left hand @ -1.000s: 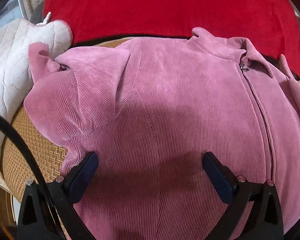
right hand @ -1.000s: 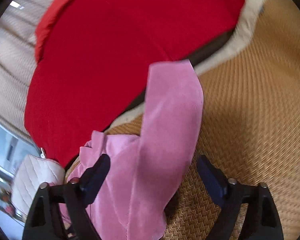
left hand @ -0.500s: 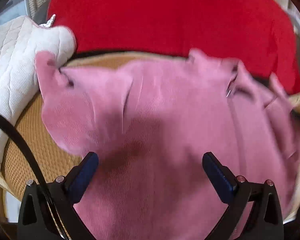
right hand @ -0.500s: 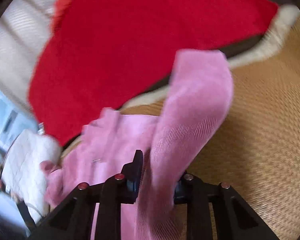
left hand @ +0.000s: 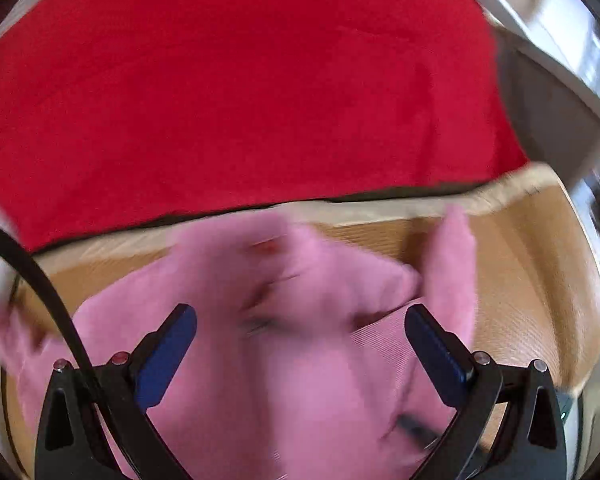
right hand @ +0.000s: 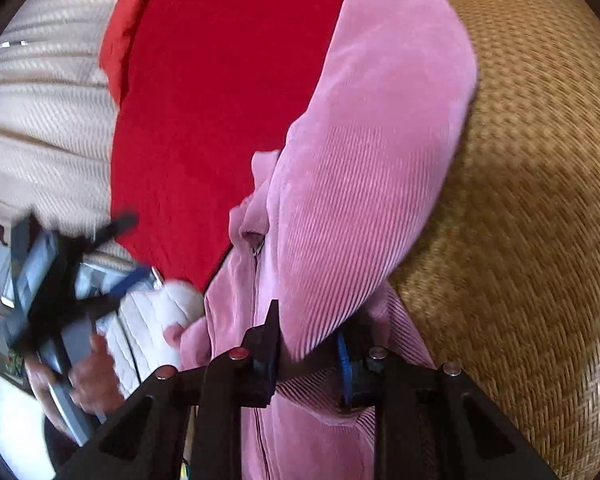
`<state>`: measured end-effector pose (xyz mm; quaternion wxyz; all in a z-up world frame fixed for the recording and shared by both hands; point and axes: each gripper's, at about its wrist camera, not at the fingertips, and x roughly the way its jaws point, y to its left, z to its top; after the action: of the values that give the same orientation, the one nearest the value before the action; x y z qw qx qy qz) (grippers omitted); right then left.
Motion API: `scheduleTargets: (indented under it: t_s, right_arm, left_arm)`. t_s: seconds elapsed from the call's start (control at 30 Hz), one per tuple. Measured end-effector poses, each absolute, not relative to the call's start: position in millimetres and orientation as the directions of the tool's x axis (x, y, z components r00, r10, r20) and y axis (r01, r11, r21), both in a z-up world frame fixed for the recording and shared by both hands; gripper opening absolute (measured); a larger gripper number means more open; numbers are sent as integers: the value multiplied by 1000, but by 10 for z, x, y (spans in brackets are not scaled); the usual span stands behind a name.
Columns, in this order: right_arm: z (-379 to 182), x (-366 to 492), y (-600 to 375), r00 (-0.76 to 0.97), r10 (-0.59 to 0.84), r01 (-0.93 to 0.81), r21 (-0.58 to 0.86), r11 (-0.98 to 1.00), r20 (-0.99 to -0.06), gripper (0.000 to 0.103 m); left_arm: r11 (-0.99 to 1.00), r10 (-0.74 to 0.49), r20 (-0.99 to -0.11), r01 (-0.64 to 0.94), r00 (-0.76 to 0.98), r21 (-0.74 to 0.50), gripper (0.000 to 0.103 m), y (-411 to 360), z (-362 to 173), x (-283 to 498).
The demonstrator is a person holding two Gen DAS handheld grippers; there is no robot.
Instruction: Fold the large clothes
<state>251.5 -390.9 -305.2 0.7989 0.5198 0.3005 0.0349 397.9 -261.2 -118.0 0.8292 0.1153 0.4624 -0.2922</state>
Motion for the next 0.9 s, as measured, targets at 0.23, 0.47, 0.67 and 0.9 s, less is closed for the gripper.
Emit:
scheduleTargets:
  t_s: [0.23,0.47,0.67,0.9]
  right_arm:
    - [-3130,2455,-3882,815,373,280,865,416,-443,27]
    - [-3136,2485,-4033,801,405,290,877,382,-441,27]
    - [-3075,2570,-4121,792,406,306,871,383,-456,27]
    - [-2883,2472,-4156,792,374,319,850,420,-483,29]
  left_arm:
    - [687,-347,-908,723,236,-75,103,-4090,-1483,4061]
    - [690,-303,-947,710,107,-140,96,-4576,-1907,4137]
    - [619,-321,-942,775,103,-126,6,-4687,-1927,3908]
    - [634,-447,-840,771,308,-54,4,-4146,-1012,3625]
